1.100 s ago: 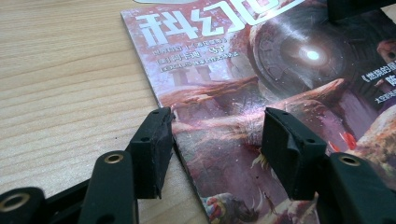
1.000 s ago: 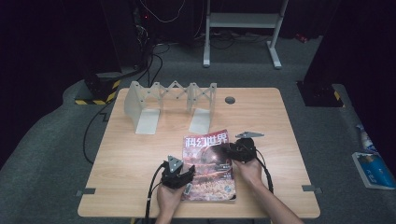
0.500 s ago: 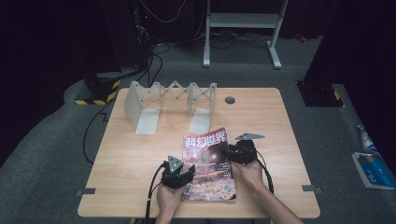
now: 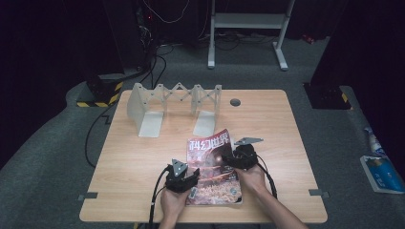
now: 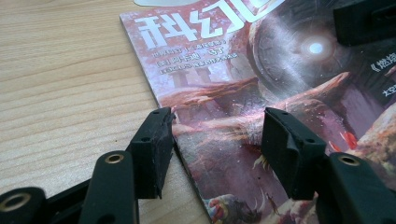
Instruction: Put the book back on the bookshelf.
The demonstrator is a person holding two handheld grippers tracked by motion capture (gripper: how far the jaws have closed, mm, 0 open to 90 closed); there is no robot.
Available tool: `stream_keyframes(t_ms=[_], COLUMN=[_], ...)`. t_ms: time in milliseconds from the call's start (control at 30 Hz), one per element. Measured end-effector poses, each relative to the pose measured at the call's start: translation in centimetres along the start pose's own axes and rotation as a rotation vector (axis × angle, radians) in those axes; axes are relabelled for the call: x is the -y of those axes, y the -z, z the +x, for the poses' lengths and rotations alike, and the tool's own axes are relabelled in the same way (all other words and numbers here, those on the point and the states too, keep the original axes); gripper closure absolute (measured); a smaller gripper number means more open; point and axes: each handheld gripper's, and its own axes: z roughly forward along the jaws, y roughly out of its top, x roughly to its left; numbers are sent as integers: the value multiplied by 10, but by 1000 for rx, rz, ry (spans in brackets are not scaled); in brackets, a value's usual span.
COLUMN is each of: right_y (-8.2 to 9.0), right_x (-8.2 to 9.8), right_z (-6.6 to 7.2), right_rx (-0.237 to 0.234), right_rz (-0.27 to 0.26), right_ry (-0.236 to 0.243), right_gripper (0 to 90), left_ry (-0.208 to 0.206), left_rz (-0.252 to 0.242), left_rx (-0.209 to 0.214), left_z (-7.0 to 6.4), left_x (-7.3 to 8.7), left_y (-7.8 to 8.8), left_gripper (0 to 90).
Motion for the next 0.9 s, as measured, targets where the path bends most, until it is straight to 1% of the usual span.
stream_keyframes(t_ms=[67,100,200,267,333,433,533,600,633,733,800,900], right_y=[0,-1,-1,-1,-1,1,2,4,4,8,11,16], right_x=[1,1,1,2,2,3,4,4,5,6,7,8], right_z=[-4,-6,-6,-6,-7,-7,-9,-9,-9,-7,-4,-1], right_rx=[-19,-23,-21,-19,-27,-42,-65,-74,-75,-81,-81,-80], right_rz=[3,3,9,15,18,20,16,10,6,-10,-22,-37], right_ry=[-28,-31,-27,-24,-21,-22,-25,-23,-18,-7,3,27], right_gripper=[635,642,670,703,737,773,799,810,814,836,844,851], left_ry=[1,-2,4,-8,-21,-11,-3,4,-5,-14,14,35], left_rz=[1,2,2,7,12,13,20,33,48,68,63,60], left_rx=[0,1,8,13,16,26,39,47,51,61,85,98], left_z=[0,0,1,1,1,1,3,4,5,5,8,11], left_x=[0,0,-1,-2,-2,-4,-5,-7,-9,-13,-15,-15], left_y=[0,0,-1,-2,-2,-4,-4,-4,-5,-7,-9,-10], left_gripper=[435,435,429,405,374,351,347,342,339,327,325,322])
